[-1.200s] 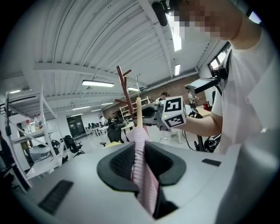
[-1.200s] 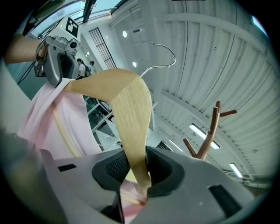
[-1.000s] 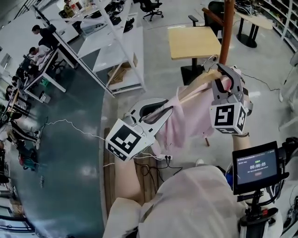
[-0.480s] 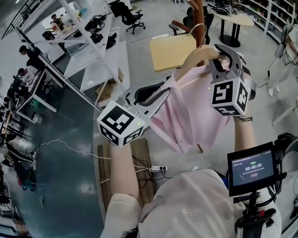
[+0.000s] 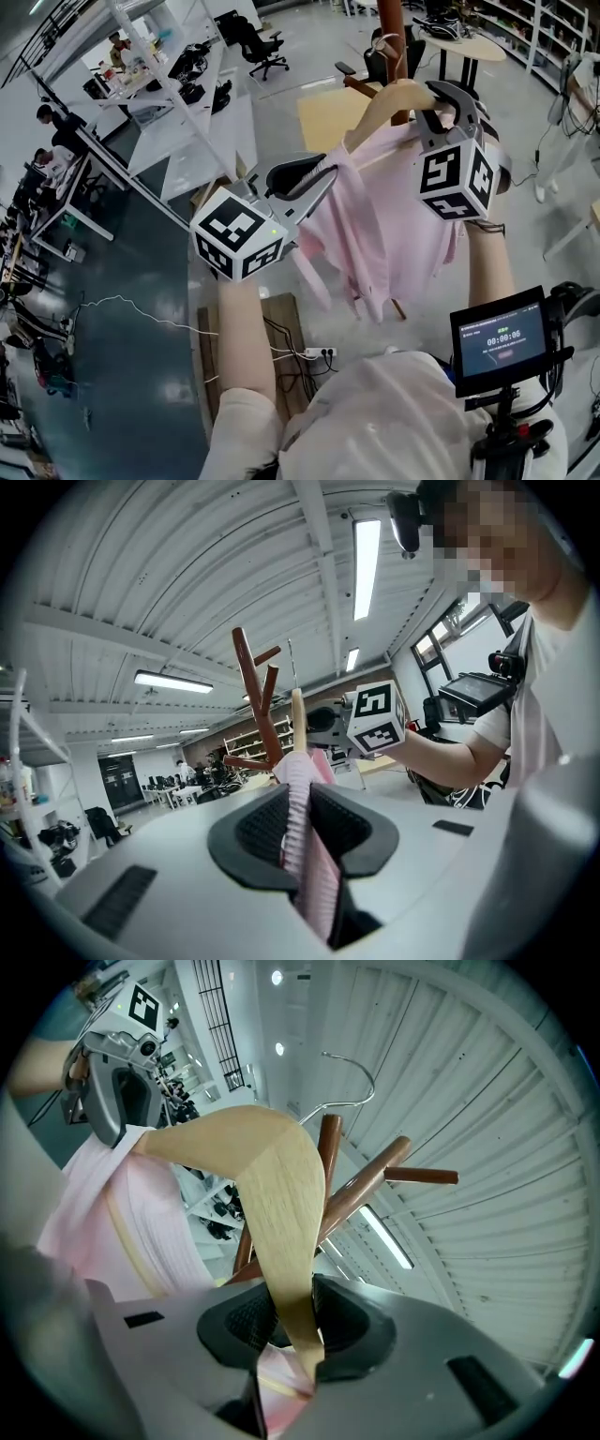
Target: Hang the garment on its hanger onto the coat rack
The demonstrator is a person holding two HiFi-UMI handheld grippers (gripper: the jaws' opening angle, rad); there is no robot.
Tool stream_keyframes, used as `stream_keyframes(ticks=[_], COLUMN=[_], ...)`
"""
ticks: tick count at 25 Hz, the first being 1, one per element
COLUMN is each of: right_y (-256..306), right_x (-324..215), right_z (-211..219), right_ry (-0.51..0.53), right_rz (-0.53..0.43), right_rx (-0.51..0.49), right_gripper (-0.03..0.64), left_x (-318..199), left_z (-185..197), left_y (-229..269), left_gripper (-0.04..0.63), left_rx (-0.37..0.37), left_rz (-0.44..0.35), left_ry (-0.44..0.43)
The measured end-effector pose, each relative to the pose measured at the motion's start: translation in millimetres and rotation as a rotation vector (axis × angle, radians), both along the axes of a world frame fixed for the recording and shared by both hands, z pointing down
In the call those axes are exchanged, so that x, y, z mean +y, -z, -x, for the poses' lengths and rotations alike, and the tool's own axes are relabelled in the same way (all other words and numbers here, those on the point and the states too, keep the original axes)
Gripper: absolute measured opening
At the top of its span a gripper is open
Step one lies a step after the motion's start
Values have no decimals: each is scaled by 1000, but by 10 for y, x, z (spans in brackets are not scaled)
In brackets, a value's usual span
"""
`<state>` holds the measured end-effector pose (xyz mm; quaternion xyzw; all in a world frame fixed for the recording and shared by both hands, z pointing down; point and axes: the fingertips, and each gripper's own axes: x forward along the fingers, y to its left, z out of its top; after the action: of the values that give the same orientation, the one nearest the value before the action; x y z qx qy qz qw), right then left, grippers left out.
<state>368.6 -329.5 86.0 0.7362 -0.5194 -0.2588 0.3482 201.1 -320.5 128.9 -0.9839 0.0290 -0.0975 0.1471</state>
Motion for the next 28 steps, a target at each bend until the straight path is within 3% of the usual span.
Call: stream_keyframes(ticks=[14,28], right_y=[-77,-341], right_x=[-80,-64], right_z=[0,-55], right_ry=[4,-33], right_rz=[58,115], right_rx=[10,14], right_gripper=[103,103], left_x=[-66,-135], left_z=[-11,-66], left_y=[-84,-325], left_gripper=[77,77], left_rx=[10,1], left_rz=[31,96], left_ry=[7,-44])
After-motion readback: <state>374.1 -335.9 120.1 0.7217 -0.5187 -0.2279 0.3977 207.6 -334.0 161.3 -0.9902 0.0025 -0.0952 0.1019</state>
